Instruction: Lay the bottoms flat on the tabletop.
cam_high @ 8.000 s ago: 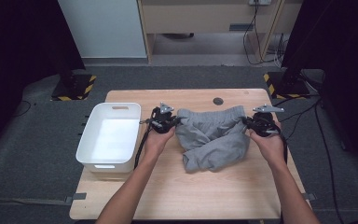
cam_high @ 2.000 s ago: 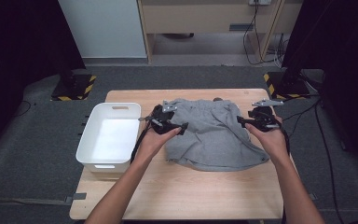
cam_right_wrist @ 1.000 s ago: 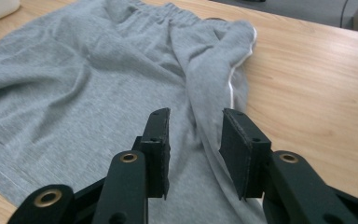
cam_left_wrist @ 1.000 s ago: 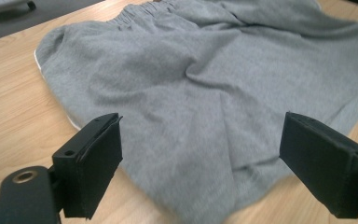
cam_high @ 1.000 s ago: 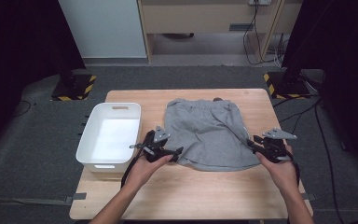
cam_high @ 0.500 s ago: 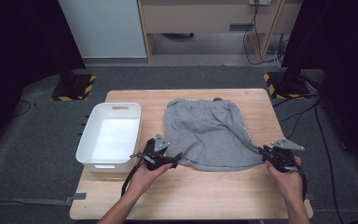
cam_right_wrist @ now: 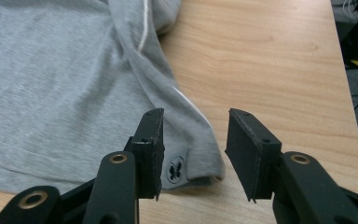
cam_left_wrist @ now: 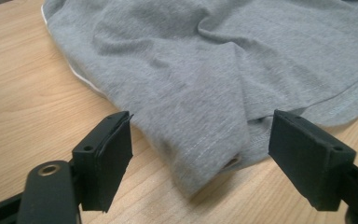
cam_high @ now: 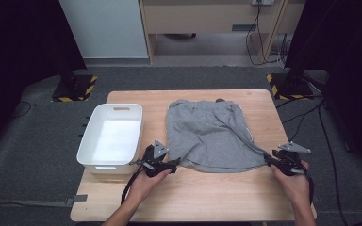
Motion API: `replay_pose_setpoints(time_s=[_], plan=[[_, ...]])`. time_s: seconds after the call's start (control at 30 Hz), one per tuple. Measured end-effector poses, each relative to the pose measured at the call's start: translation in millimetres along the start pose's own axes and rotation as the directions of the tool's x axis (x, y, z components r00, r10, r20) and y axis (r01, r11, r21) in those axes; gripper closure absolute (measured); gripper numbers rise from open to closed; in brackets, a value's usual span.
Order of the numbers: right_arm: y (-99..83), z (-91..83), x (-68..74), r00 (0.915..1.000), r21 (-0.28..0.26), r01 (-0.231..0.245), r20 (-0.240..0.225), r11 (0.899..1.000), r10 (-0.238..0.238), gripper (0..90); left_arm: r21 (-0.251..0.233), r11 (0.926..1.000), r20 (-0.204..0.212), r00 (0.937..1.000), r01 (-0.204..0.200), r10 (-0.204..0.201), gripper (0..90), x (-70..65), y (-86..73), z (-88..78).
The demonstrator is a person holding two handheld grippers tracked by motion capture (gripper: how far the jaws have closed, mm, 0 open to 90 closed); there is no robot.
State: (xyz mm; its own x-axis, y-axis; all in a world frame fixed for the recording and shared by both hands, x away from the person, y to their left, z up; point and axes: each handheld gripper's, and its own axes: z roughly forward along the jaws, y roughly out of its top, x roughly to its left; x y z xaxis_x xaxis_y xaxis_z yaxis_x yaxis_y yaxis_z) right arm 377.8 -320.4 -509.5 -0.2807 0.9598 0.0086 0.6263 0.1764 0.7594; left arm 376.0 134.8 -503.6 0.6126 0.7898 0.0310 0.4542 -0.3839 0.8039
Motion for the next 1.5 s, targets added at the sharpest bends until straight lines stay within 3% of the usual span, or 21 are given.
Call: replay_pose_setpoints(time_s=[0.23,0.43,0.7,0.77,0.83,0.93,1.1,1.23,1.37,1.5], plan=[[-8.0,9.4,-5.7,0.9997,0.074,-0.010,-0.022,0.997,0.011,56.5,0.012,0.9999,-0.020,0.9997,0.012,-0.011,26.3,4.3,-1.2,-0.8],[-6.2,5.8,-2.5,0.9978,0.059,0.025,-0.062,0.998,-0.022,82.6,0.039,0.9992,-0.020,0.9998,0.003,-0.002,29.9,3.3,-3.4,2.2],[-4.9,2.3,-1.9,0.9978,0.043,0.023,-0.063,0.999,-0.021,84.0,0.097,0.9944,-0.019,0.9988,-0.043,0.045,34.4,-4.7,-9.2,5.3],[-4.9,2.4,-1.9,0.9977,0.043,0.028,-0.063,0.999,-0.026,84.0,0.104,0.9938,-0.025,0.9988,-0.039,0.042,37.1,-3.4,-9.9,6.4],[-4.9,2.9,-2.0,0.9975,0.043,0.035,-0.063,0.998,-0.032,84.0,0.109,0.9933,-0.026,0.9988,-0.037,0.040,42.1,-1.1,-9.9,7.6],[-4.7,2.1,-1.1,0.9976,0.042,0.032,-0.062,0.999,-0.029,83.9,0.078,0.9969,-0.021,0.9997,-0.014,0.016,55.3,3.3,-6.3,8.0],[-4.1,1.6,0.3,0.9976,0.034,0.034,-0.062,0.999,-0.031,83.9,0.018,0.9998,0.003,1.0000,0.001,-0.001,76.7,6.1,15.2,11.7],[-4.1,1.8,0.2,0.9975,0.033,0.034,-0.063,0.999,-0.032,84.0,0.003,0.9999,0.034,0.9993,0.013,-0.014,84.6,9.8,40.9,24.8],[-4.0,1.4,0.3,0.9973,0.031,0.036,-0.065,0.999,-0.034,83.9,0.049,0.9986,0.041,0.9990,-0.021,0.019,85.2,12.3,66.4,53.7],[-3.8,0.7,0.4,0.9969,0.026,0.038,-0.071,0.999,-0.036,83.9,0.120,0.9912,0.037,0.9980,-0.056,0.052,85.1,12.7,82.3,83.2]])
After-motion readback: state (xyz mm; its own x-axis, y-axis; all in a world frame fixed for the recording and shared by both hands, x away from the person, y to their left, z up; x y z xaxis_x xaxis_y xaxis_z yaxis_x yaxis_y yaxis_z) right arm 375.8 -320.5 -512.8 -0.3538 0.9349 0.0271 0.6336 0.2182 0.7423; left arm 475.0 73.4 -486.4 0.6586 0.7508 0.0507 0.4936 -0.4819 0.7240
